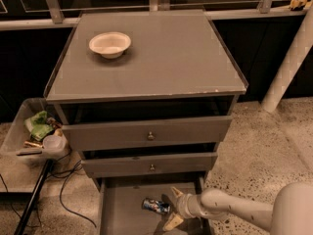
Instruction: Pick redbull can from bottom drawer and place on counter
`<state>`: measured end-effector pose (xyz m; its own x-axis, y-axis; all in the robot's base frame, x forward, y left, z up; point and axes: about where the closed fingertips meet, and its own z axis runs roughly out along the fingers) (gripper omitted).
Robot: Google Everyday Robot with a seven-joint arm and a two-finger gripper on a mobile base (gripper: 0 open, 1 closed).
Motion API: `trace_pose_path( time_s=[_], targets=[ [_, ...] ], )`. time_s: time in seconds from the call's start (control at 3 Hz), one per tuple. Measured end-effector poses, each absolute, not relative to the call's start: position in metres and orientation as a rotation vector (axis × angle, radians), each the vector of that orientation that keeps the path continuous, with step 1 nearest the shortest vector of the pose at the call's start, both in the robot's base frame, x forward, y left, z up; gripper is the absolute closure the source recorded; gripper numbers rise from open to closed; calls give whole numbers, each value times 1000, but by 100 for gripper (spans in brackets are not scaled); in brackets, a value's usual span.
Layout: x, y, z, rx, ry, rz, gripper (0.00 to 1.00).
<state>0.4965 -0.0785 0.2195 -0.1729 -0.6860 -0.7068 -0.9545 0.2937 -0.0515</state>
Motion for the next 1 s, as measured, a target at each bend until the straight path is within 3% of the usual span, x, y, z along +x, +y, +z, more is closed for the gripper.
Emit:
trace_pose_path(
  time_s=[1.0],
  targets=[
    [509, -76, 157, -1342, 1927, 593, 0]
  ],
)
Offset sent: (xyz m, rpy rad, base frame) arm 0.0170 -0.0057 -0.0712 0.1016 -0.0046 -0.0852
